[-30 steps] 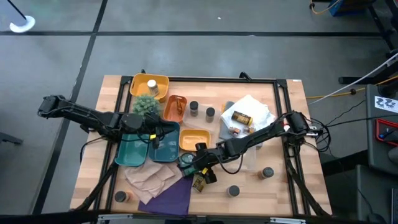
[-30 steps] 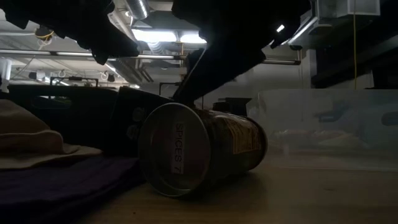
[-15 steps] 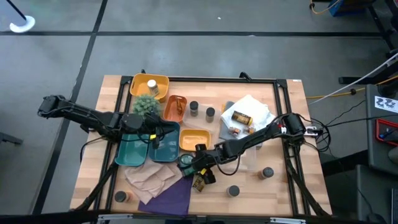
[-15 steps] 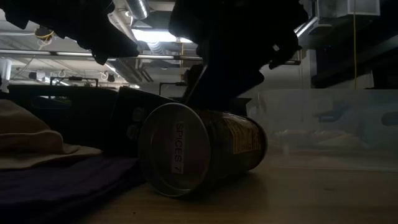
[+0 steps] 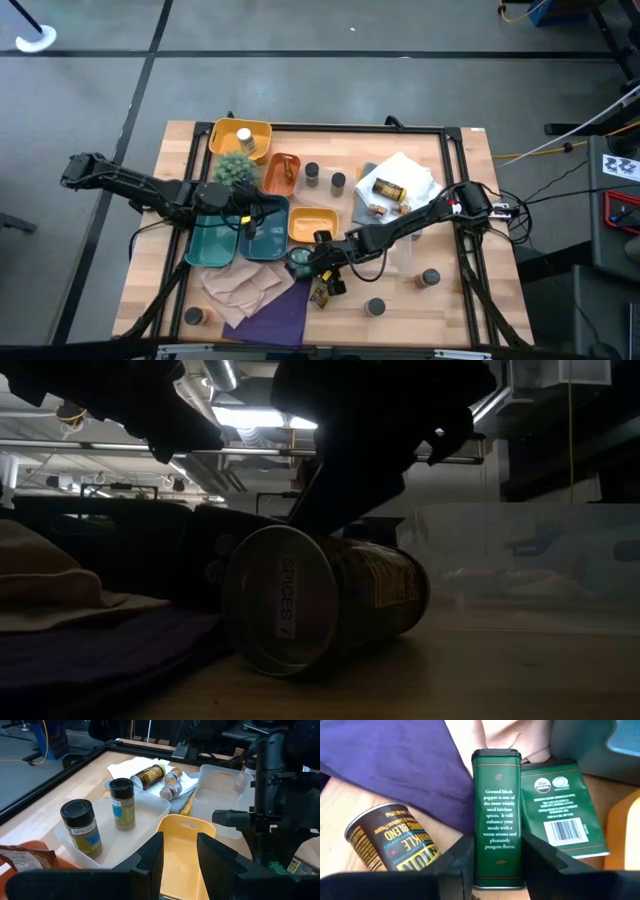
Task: Sort spices by type
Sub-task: Put the bottom green seasoning can into the green bin
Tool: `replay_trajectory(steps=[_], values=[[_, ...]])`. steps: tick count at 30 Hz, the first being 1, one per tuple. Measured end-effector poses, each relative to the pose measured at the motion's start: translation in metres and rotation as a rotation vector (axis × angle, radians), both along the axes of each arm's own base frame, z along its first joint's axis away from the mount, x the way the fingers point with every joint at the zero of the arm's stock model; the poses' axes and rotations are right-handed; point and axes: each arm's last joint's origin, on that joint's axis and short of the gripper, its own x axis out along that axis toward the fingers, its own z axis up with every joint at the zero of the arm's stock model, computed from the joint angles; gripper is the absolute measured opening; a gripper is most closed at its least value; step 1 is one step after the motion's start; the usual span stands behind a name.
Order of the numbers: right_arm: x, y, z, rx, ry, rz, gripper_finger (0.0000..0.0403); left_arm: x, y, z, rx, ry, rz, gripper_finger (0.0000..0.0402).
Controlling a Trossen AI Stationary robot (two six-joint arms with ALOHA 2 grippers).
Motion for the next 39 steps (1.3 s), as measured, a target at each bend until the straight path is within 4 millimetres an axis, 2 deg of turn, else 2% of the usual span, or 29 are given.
replay_trajectory(steps=[8,12,16,21,26,32,39], values=[[-0.007,-0.009,0.029,0.003,-0.028,-0.020,0.0130,0.001,-0.002,0.002,-0.014,-0.020,-0.065,0.0102],[-0.012,-0.015,0.050,0.014,-0.077,-0.025,0.0143,0.002,-0.003,0.006,-0.052,-0.061,-0.080,0.0102],[-0.016,-0.022,0.066,0.002,-0.105,-0.023,0.0128,0.003,-0.003,0.011,-0.064,-0.117,-0.089,0.0102],[-0.020,-0.039,0.088,-0.021,-0.172,-0.051,0.0126,0.005,-0.003,0.020,-0.046,-0.213,-0.094,0.0102],[-0.023,-0.057,0.106,-0.072,-0.234,-0.082,0.0140,0.005,-0.003,0.022,-0.025,-0.224,-0.096,0.0107],[-0.021,-0.080,0.108,-0.099,-0.240,-0.131,0.0126,0.005,-0.003,0.021,-0.012,-0.220,-0.098,0.0152],[-0.016,-0.100,0.112,-0.057,-0.274,-0.222,0.0139,0.005,-0.003,0.019,0.086,-0.181,-0.117,0.0213]])
